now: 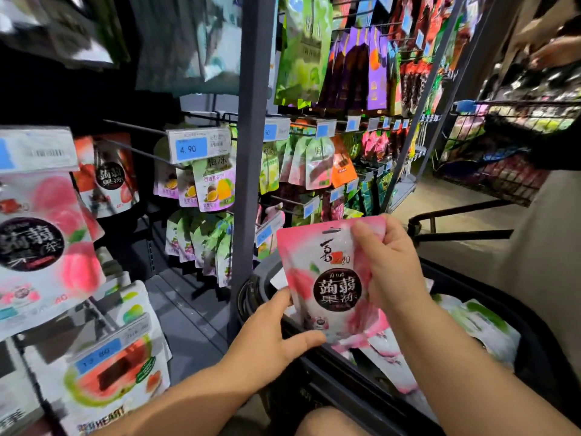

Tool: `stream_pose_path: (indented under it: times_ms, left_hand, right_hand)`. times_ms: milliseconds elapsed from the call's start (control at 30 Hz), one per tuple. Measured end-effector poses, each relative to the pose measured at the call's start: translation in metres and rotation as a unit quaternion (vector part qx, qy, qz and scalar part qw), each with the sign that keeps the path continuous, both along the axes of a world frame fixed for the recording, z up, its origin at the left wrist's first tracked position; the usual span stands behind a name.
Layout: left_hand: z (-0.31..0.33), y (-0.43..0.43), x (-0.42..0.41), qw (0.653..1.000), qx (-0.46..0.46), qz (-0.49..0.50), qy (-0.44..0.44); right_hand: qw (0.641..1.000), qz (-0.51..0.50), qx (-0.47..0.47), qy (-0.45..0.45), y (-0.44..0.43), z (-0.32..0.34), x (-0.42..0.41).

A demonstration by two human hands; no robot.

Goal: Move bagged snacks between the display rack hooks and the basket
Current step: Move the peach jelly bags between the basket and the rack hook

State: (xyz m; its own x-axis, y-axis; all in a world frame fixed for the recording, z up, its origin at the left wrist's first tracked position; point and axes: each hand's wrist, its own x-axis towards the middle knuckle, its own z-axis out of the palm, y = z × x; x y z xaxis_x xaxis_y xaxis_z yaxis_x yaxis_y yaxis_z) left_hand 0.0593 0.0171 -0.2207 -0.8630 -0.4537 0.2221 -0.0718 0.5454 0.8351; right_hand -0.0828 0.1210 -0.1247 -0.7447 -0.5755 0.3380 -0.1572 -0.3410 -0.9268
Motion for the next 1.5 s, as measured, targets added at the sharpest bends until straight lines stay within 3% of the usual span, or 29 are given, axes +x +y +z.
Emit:
stream_pose_path:
  times_ms: [133,300,433,533,633,767,1000,1400,1500]
  left_hand:
    - [0.008,-0.001,0.001,0.982,0.177,0.01,0.068]
    - [0.017,0.001,0.004,0.967,0.237,-0.003,0.091]
    - [0.014,0.002,0.003,0.95,0.294,-0.062,0.086]
    - [0.013,0.0,0.005,0.938,0.326,-0.068,0.093]
    - [0.01,-0.006,0.005,0.929,0.35,-0.048,0.108]
    - [0.006,-0.014,0.003,0.927,0.355,-0.046,0.113]
    - [0.002,-0.014,0.002,0.924,0.363,-0.048,0.108]
    - [0.004,-0.011,0.004,0.926,0.364,-0.025,0.096]
    - [0.005,-0.01,0.005,0.925,0.365,-0.023,0.102]
  right_hand:
    - [0.993,-0.009,-0.053,-0.101,-0.015,0.013,0.003]
    - [0.982,0.026,-0.051,-0.178,-0.03,0.015,0.003]
    - [0.988,0.066,0.03,-0.139,-0.032,-0.001,-0.008]
    - [0.982,0.007,0.187,-0.006,-0.017,-0.015,-0.035]
    - [0.909,-0.099,0.386,0.124,0.009,-0.04,-0.071]
    - [0.817,-0.132,0.542,0.142,0.033,-0.072,-0.098]
    - [0.769,-0.124,0.599,0.188,0.031,-0.076,-0.094]
    - [0.819,-0.001,0.563,0.106,0.042,-0.079,-0.092]
    - [0.846,0.063,0.526,0.058,0.045,-0.079,-0.092]
